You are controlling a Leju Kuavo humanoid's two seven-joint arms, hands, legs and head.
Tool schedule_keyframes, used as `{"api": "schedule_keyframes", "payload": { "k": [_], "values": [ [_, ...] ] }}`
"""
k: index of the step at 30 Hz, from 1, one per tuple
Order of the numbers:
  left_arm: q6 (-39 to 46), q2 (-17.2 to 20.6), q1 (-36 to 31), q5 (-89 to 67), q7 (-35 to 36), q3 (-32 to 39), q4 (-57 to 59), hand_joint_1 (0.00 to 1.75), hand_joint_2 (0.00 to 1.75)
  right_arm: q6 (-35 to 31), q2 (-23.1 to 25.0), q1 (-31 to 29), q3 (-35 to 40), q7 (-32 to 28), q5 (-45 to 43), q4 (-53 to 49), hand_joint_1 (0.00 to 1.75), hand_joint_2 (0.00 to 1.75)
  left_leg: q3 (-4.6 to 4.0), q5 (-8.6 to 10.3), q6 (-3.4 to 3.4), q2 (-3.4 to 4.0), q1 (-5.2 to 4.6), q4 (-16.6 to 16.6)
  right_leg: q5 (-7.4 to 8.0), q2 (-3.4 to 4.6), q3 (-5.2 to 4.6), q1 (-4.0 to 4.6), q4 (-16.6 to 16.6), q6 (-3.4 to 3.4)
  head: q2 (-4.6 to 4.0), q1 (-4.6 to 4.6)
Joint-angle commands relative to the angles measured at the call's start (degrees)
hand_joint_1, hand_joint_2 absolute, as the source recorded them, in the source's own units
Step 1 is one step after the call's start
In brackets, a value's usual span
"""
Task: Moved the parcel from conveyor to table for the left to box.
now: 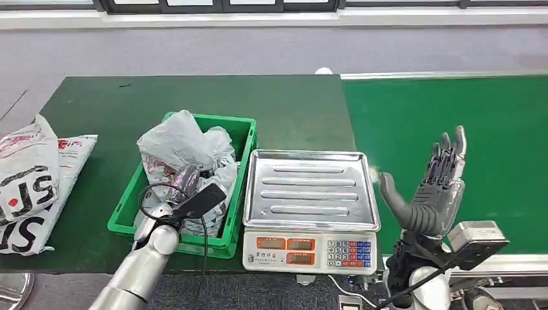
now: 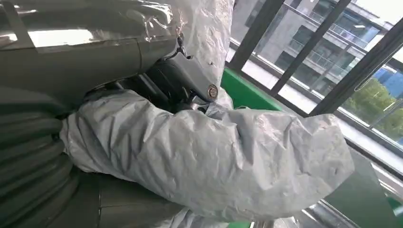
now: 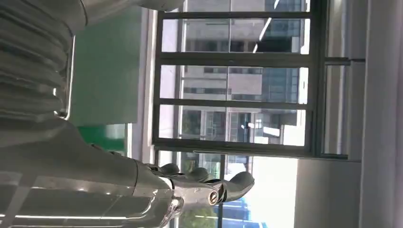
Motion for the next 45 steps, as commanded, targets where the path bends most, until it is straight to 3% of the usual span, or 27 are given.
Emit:
{"api": "schedule_keyframes", "payload": {
  "k": [1, 9, 11, 12, 13, 23, 24, 25, 27, 29, 39, 40, 45],
  "values": [
    [-1.0, 1.2, -1.0, -4.2, 4.1, 1.8, 6.1, 1.75, 1.75, 0.4, -0.1, -0.7, -2.5, 0.5, 0.4, 0.7, 0.00, 1.75, 0.03, 0.06, 0.00, 0.06, 0.01, -0.1, 0.07, 0.03, 0.01, 0.02, -0.1, -0.05, 0.00, 0.00],
    [-1.8, 0.6, -0.6, -5.2, 2.2, 5.0, 6.1, 1.75, 1.75, 0.2, 0.2, -1.3, -2.2, 1.0, 0.6, 1.3, 0.00, 1.75, 0.10, 0.11, -0.04, 0.13, 0.01, -0.2, 0.14, 0.09, 0.05, 0.07, -0.1, -0.10, 0.00, 0.00],
    [-4.9, 0.2, 0.6, -0.8, -3.5, 5.2, 3.8, 1.75, 1.75, 0.1, 0.0, -1.2, -2.0, 1.1, 0.6, 1.8, 0.00, 1.75, 0.19, 0.07, -0.05, 0.09, 0.01, -0.1, 0.08, 0.06, 0.15, 0.06, -0.1, -0.08, 0.00, 0.00],
    [-5.2, -0.2, 1.0, 0.7, -5.6, 5.3, 3.0, 0.42, 1.75, 0.1, 0.0, -1.2, -2.0, 1.1, 0.5, 2.0, 0.00, 1.75, 0.13, 0.14, -0.06, 0.15, 0.01, -0.2, 0.15, 0.10, 0.06, 0.06, -0.1, -0.10, 0.00, 0.00],
    [-6.1, -0.8, 1.7, 4.2, -7.9, 6.1, 1.4, 0.16, 1.75, 0.1, -0.1, -1.4, -2.0, 1.0, 0.3, 2.4, 0.00, 1.75, 0.17, 0.09, -0.06, 0.13, 0.01, -0.1, 0.11, 0.10, 0.12, 0.07, -0.1, -0.09, 0.00, 0.00],
    [-6.3, -0.7, 2.1, 4.6, -7.6, 5.5, 0.2, 0.16, 1.75, 0.1, -0.1, -1.5, -2.0, 1.0, 0.2, 2.6, 0.00, 1.75, 0.18, 0.08, -0.07, 0.10, 0.01, -0.2, 0.07, 0.08, 0.13, 0.03, -0.1, -0.08, 0.00, 0.02],
    [-6.3, -0.7, 2.1, 4.6, -7.6, 5.5, 0.2, 0.00, 1.75, 0.1, -0.1, -1.5, -2.0, 1.0, 0.2, 2.6, 0.00, 1.75, 0.15, 0.11, -0.07, 0.14, 0.04, -0.2, 0.13, 0.11, 0.10, 0.06, -0.2, -0.09, 0.00, 0.02],
    [1.8, -2.9, 3.5, 11.1, -17.7, 8.5, -4.1, 0.00, 1.75, 0.0, 0.1, -1.6, -2.0, 0.7, 0.0, 2.5, 0.00, 1.75, 0.16, 0.08, -0.06, 0.09, 0.02, -0.2, 0.08, 0.07, 0.12, 0.03, -0.1, -0.08, 0.00, 0.00],
    [1.3, -2.3, 5.9, 14.9, -15.1, 5.7, -13.0, 0.00, 1.75, -0.2, 0.1, -1.7, -1.8, 0.7, -0.1, 2.5, 0.00, 1.75, 0.08, 0.07, -0.03, 0.11, 0.05, -0.2, 0.10, 0.07, 0.06, 0.05, -0.1, -0.08, 0.00, 0.02],
    [3.4, -2.6, 8.1, 23.5, -18.3, 6.7, -19.5, 0.00, 1.75, -0.2, -0.1, -2.2, -1.5, 0.6, -0.6, 3.3, 0.00, 1.75, -0.02, 0.01, -0.06, 0.15, 0.08, -0.1, 0.07, 0.12, -0.06, 0.07, 0.0, -0.08, 0.00, 0.00],
    [6.3, -1.9, 10.6, 28.0, -22.8, 6.3, -23.5, 0.00, 1.75, -0.5, -1.0, -3.0, -1.0, -0.1, -1.5, 4.8, 0.00, 1.75, -0.10, 0.00, -0.05, 0.18, 0.06, -0.2, 0.08, 0.19, -0.17, 0.08, -0.2, -0.09, 0.00, 0.02],
    [6.7, -2.0, 10.9, 28.1, -23.2, 6.4, -24.3, 0.00, 0.00, -0.5, -1.0, -3.0, -1.1, -0.1, -1.5, 4.8, 0.00, 1.75, -0.16, -0.02, -0.06, 0.16, 0.08, -0.1, 0.06, 0.17, -0.21, 0.10, -0.1, -0.09, 0.00, 0.00],
    [15.1, -2.8, 13.0, 27.0, -26.5, 7.9, -29.5, 0.00, 0.00, -1.0, -1.0, -2.5, -1.5, -0.3, -1.7, 4.0, 0.00, 1.75, -0.24, -0.04, -0.06, 0.16, 0.07, -0.1, 0.03, 0.17, -0.31, 0.08, -0.1, -0.10, 0.00, 0.00]
  ]
}}
